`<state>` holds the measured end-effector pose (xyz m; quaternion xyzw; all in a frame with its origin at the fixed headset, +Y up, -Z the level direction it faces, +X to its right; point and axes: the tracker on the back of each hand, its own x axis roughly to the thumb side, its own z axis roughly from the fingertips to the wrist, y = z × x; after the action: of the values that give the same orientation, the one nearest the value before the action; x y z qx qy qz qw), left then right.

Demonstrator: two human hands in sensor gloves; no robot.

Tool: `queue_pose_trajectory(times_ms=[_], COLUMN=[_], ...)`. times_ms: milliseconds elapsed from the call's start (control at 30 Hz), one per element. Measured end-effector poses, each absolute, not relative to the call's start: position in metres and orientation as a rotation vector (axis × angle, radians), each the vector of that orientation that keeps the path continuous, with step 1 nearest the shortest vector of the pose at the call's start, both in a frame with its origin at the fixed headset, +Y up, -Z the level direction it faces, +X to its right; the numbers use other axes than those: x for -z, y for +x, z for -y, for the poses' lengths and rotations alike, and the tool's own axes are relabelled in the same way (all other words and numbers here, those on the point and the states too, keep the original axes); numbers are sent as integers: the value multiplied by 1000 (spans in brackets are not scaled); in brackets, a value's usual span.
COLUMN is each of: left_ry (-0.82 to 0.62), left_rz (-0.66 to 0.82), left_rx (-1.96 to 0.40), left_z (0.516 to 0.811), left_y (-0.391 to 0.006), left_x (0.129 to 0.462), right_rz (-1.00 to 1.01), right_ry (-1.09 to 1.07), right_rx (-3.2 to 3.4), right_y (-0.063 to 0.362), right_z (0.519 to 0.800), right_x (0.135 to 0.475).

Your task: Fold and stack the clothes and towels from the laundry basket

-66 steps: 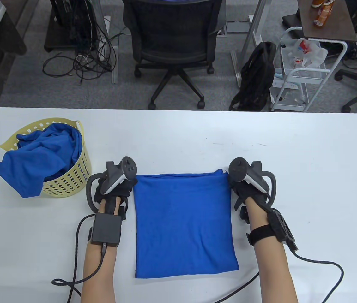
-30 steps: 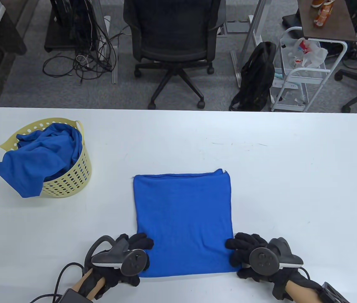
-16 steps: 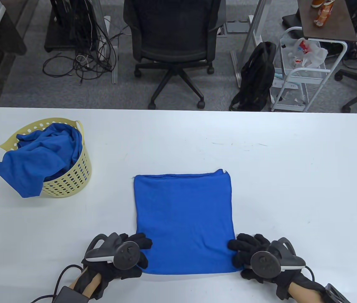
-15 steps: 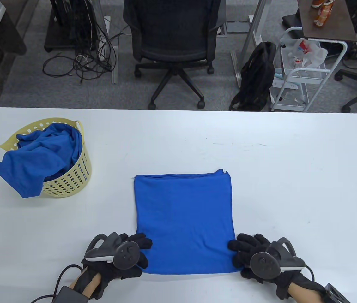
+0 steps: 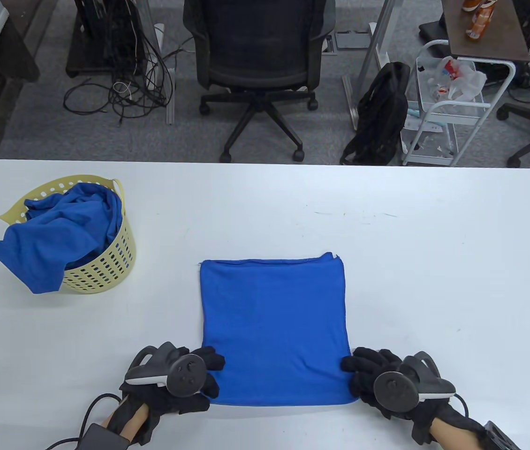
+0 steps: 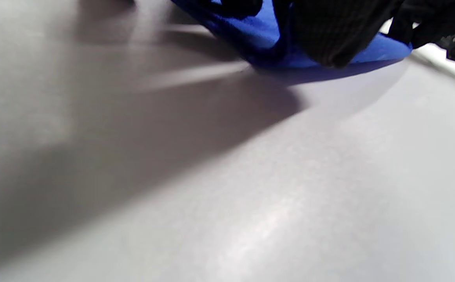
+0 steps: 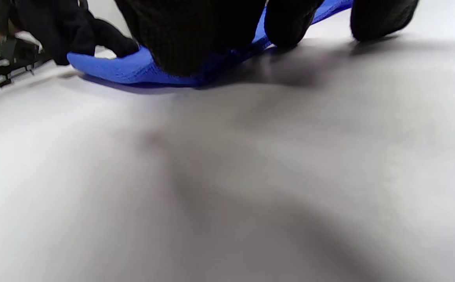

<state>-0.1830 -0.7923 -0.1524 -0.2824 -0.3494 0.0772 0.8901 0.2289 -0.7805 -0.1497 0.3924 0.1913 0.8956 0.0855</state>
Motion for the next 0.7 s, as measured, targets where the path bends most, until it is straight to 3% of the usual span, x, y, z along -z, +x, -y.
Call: queue_pose_trajectory(times_ms=[167,267,333,400,533,633,700], left_ry=[-628,-797,-838,-772,-532,-421,-418], left_rz=[731,772,791,770,554,424,357], left_rx=[-327,-510,-635,-642,-420,-334,-296], left_z=[785,780,772,756,716,696,693], left_y=[-191,-196,-200,-205,-216,-209,-201], left_x=[157,159,159,159,166,191,212], right_rz=[-721,-932,-907,-829,-614,-473,-437], right_ry=[1046,976,992,993,838,756,684], right_rx=[-2485,-2260,-2108,-2050,-2305,-2545,-2671], right_y=[242,252,258,262,258,242,230], right_z=[770,762,754,742,715,699,697], right_x=[159,163,164,163,172,199,220])
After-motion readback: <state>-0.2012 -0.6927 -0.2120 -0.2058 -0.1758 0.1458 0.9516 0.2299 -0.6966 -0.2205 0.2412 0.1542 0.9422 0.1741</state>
